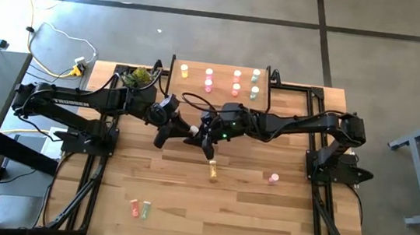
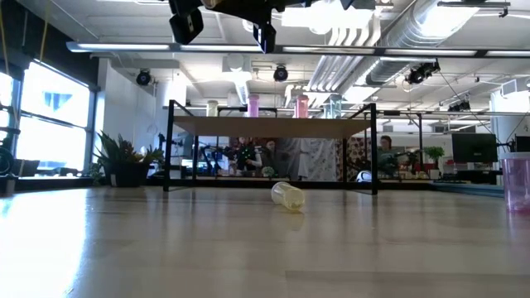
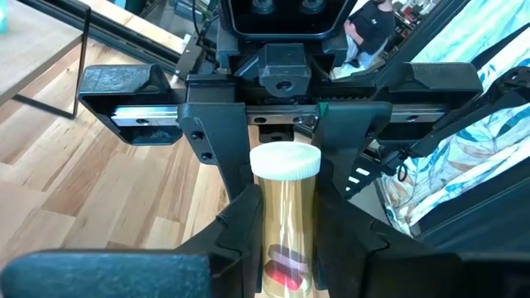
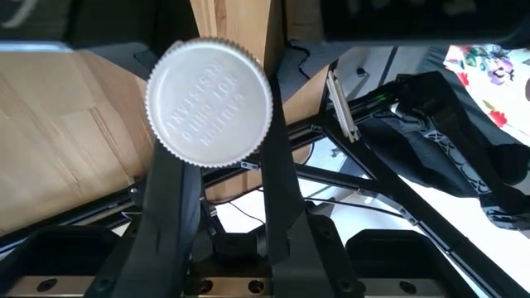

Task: Pick and place medicine bottles onto shelf by color
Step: Put the bottom yellow pill bottle on the shelf

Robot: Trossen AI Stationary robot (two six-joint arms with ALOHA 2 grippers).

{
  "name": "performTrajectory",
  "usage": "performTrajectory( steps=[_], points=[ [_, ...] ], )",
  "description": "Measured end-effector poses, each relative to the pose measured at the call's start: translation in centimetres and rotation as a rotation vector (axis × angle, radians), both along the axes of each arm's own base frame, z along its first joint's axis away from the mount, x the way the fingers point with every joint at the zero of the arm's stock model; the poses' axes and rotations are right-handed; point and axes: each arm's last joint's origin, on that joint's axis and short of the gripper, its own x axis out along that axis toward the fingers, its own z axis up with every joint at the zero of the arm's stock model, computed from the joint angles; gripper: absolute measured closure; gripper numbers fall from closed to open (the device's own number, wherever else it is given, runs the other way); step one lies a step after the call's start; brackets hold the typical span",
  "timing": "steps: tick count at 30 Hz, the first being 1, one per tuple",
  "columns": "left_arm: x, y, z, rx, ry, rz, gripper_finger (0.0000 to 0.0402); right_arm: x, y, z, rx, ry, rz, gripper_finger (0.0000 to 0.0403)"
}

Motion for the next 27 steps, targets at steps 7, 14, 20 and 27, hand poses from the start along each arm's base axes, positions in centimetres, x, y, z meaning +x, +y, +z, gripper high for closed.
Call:
performTrajectory(
  steps=[7, 14, 20, 27],
  points=[
    [0.01, 0.00, -0.01, 0.000, -0.001, -0.002, 0.0318, 0.00, 0.00, 0.00, 0.000, 0.000, 0.000, 0.0308],
    [0.03, 0.00, -0.01, 0.000, -0.002, -0.004, 0.0318, -0.01, -0.01, 0.01, -0.005, -0.001, -0.001, 0.0308],
    [0.02, 0.00, -0.04, 0.007, 0.001, -0.006, 0.0319, 0.00, -0.07, -0.03, -0.014, 0.002, -0.023, 0.0308],
    [0.01, 0.01, -0.08, 0.024, 0.002, -0.007, 0.0319, -0.01, -0.10, -0.05, -0.017, 0.005, -0.039, 0.0308]
  ],
)
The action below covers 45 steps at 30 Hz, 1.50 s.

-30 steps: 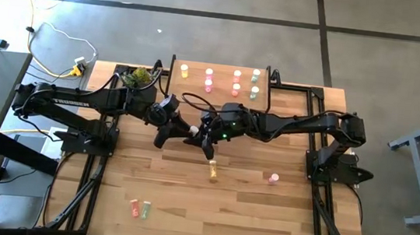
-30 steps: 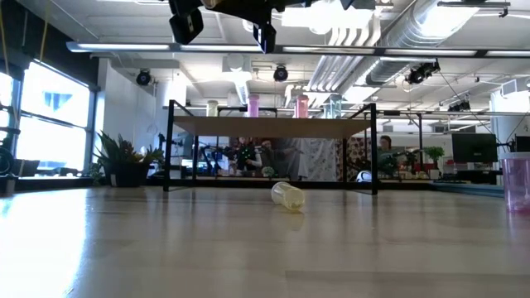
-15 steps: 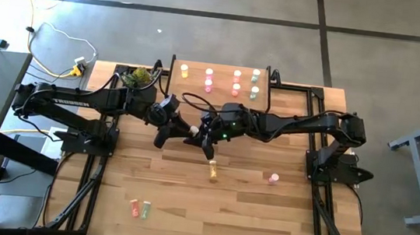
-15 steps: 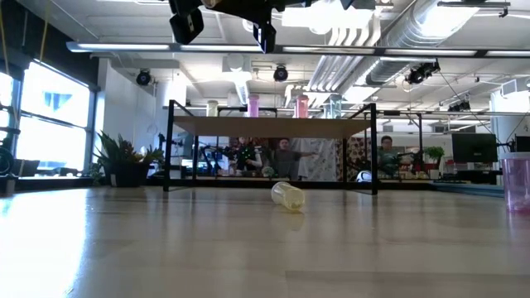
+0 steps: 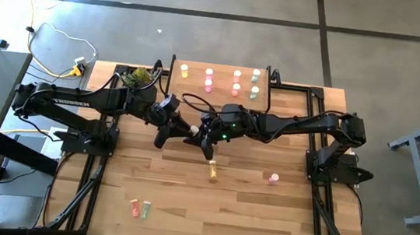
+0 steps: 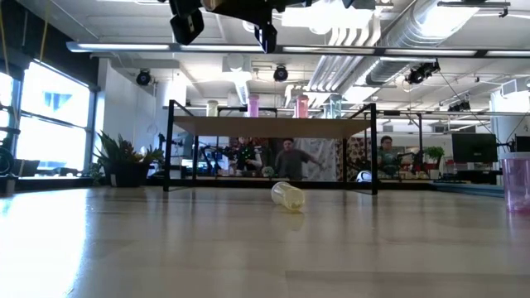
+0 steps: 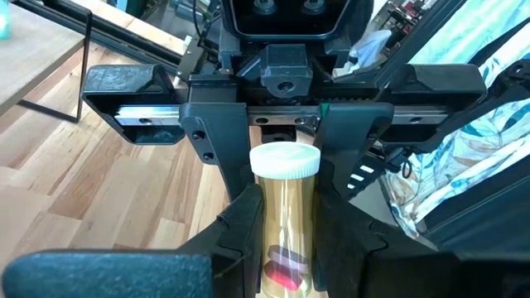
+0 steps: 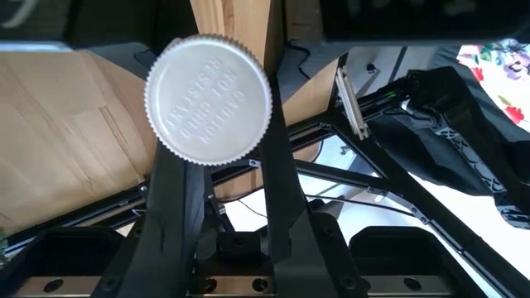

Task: Pick and place medicine bottles onto shelf by color
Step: Put the bottom yellow pill bottle on the shelf

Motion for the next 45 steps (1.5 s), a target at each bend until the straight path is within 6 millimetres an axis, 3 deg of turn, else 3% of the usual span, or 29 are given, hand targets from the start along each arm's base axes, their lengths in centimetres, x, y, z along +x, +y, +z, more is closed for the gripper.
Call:
performTrajectory(
  steps=[35, 45],
  points=[
    [-0.3, -0.1, -0.4, -0.013, 0.048, -0.025, 0.0323, -0.2, 0.1, -0.5, 0.104, 0.084, -0.014, 0.0308],
    [-1.4, -0.4, -0.2, -0.029, 0.089, -0.027, 0.0323, -0.2, 0.0, -0.6, 0.110, 0.093, -0.018, 0.0308]
  ],
)
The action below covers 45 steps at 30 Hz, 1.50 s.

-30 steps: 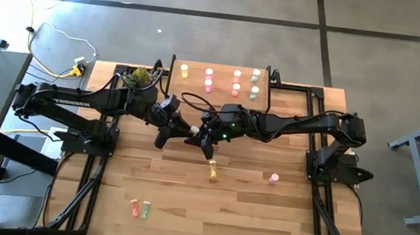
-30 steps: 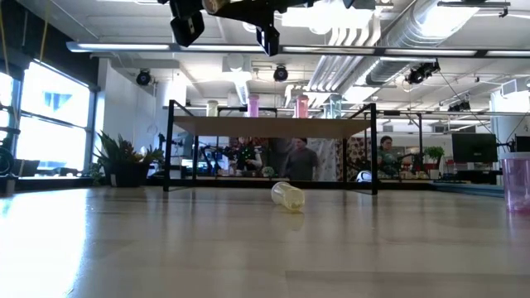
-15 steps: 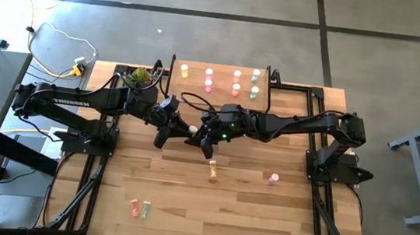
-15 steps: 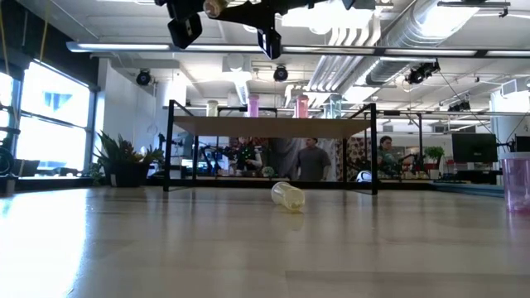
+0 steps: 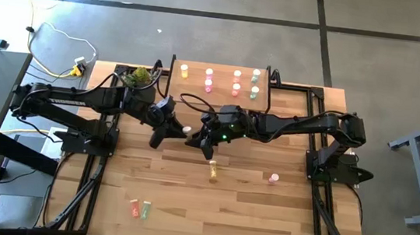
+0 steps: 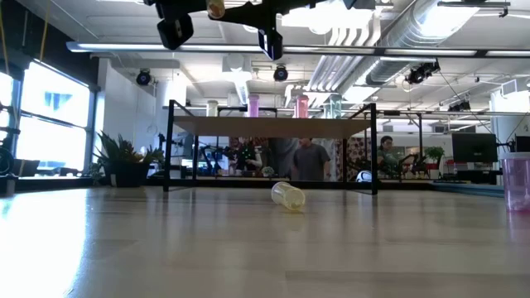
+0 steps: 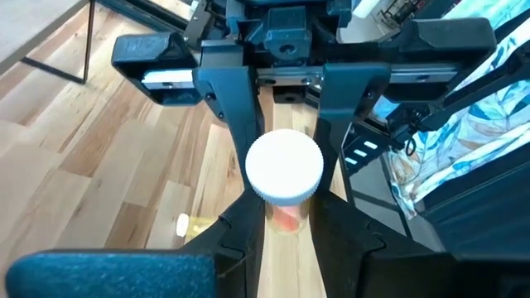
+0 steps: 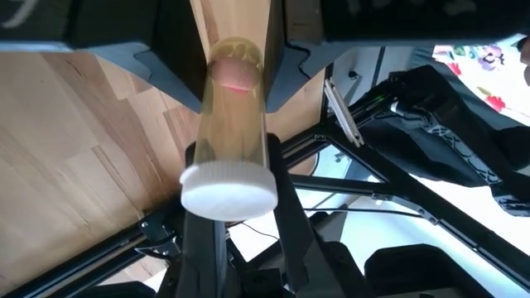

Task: Pick and place medicine bottles onto shelf by color
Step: Put the bottom yellow pill bottle on the shelf

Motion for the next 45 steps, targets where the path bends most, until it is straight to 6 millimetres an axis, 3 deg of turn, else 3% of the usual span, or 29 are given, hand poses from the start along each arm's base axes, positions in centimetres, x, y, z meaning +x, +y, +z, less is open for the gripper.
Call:
performTrajectory(
  steps=[13, 28, 45],
  points=[
    [-0.21, 0.10, -0.12, -0.005, 0.019, 0.004, 0.0320, -0.01, -0.03, -0.04, -0.002, 0.004, -0.009, 0.0308],
    [-0.23, 0.51, -0.14, -0.003, 0.014, 0.024, 0.0216, -0.02, -0.12, 0.08, -0.023, -0.006, -0.025, 0.0309],
    [-0.02, 0.89, 0.59, 0.037, -0.060, 0.064, 0.0217, 0.27, -0.12, 0.92, -0.066, -0.111, -0.012, 0.0309]
  ],
)
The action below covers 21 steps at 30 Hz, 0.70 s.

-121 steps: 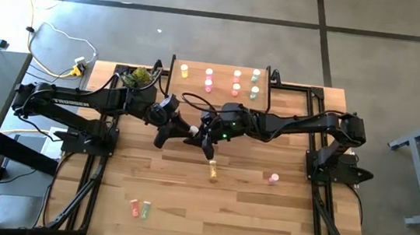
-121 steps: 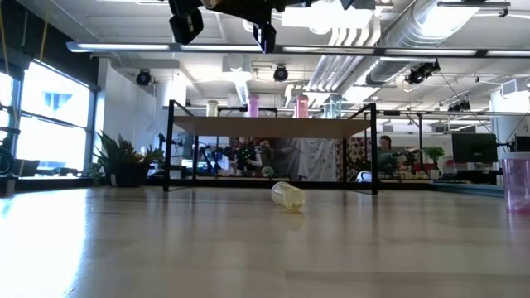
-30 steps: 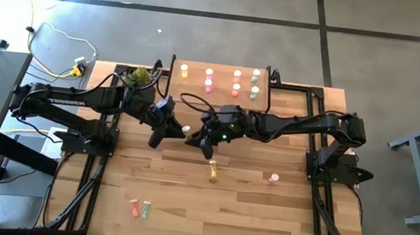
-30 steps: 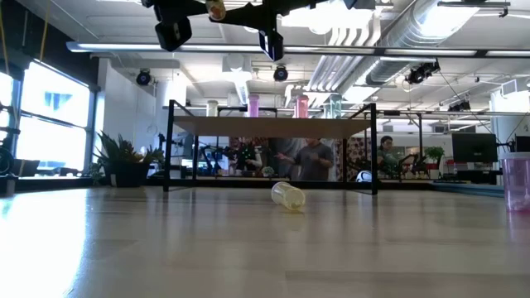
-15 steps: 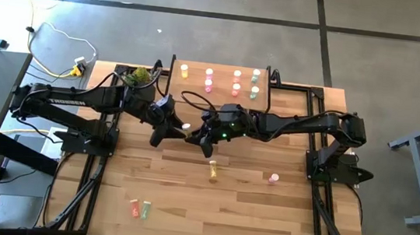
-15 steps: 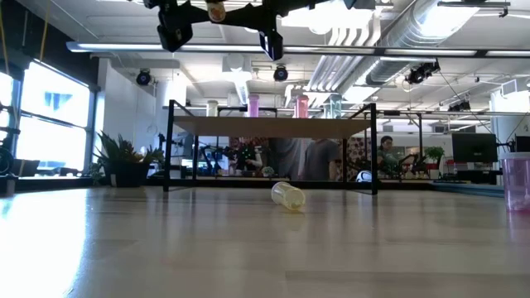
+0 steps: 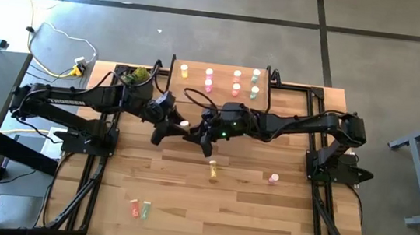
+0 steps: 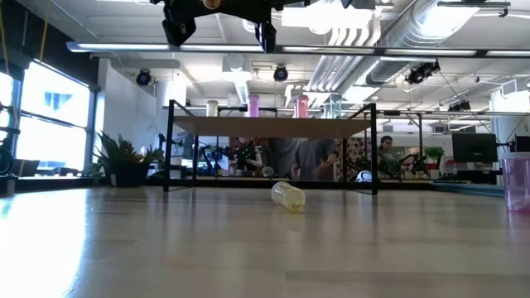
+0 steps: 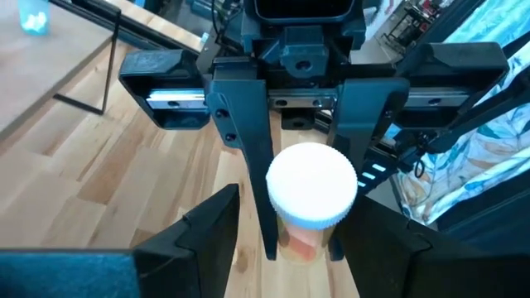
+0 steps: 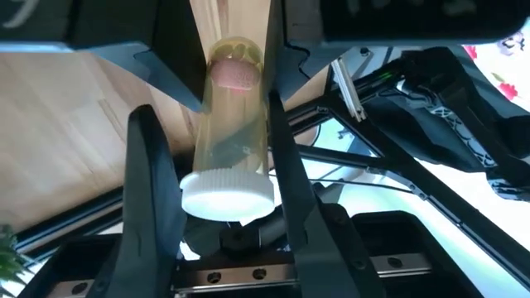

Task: Pick and place medicine bottles onto shelf by color
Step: Put the bottom yellow pill bottle on the shelf

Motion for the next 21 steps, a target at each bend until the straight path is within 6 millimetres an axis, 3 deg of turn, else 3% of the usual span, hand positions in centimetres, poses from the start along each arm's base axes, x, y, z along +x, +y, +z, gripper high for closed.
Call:
performTrajectory(
  steps=[21],
  points=[
    [-0.5, -0.3, 1.3, 0.037, -0.088, 0.010, 0.0218, 0.3, -0.1, 1.1, -0.056, -0.134, -0.049, 0.0309]
  ],
)
